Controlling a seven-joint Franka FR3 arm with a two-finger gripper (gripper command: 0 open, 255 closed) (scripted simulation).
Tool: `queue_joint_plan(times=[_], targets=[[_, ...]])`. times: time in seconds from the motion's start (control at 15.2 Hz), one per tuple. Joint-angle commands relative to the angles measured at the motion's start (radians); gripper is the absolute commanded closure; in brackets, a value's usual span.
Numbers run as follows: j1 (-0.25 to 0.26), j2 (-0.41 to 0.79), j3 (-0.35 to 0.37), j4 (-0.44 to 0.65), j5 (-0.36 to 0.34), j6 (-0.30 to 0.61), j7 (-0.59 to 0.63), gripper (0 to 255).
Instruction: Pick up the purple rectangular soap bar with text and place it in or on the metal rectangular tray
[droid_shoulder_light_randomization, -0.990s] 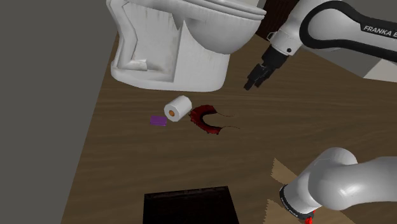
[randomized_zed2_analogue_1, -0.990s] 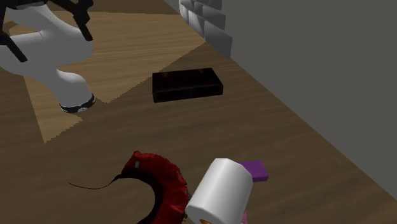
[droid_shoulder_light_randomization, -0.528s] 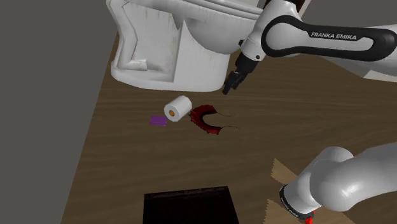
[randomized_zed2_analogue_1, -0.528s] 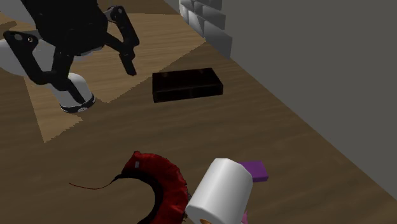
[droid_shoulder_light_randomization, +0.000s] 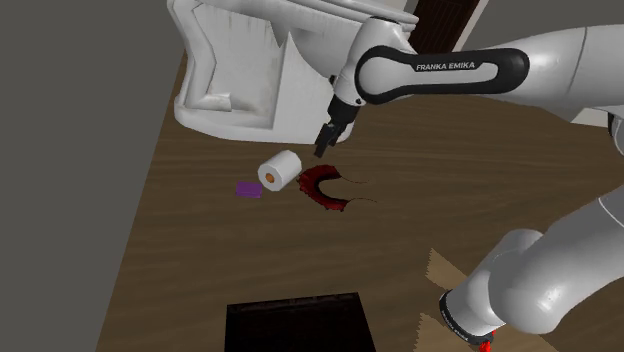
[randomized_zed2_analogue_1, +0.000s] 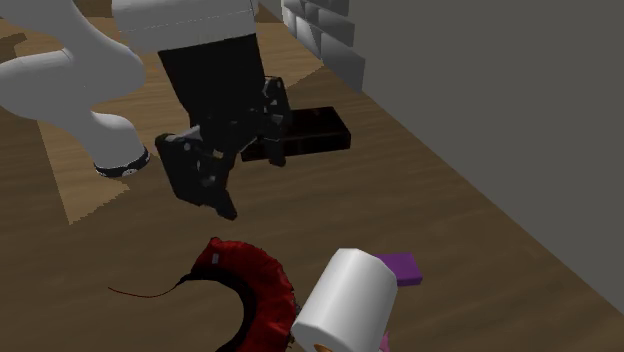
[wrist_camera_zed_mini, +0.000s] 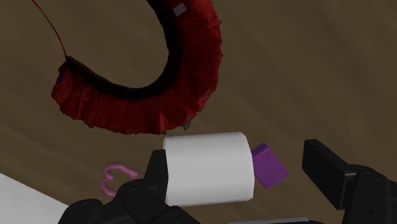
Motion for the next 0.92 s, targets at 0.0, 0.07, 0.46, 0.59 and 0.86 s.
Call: queue_joint_plan(times=[0.0, 0.07, 0.46, 0.59, 0.86], targets=[[0.012, 0.075, 0.012, 0.042, -0.006, 0.025, -0.017, 0], [0.018, 0.110, 0.018, 0.065, -0.010, 0.034, -0.025, 0], [0.056, 0.321, 0.053, 0.216, -0.047, 0.070, -0.063, 0], [0.071, 0.392, 0.063, 0.273, -0.062, 0.076, -0.074, 0], [0.103, 0.534, 0.081, 0.398, -0.097, 0.076, -0.094, 0]])
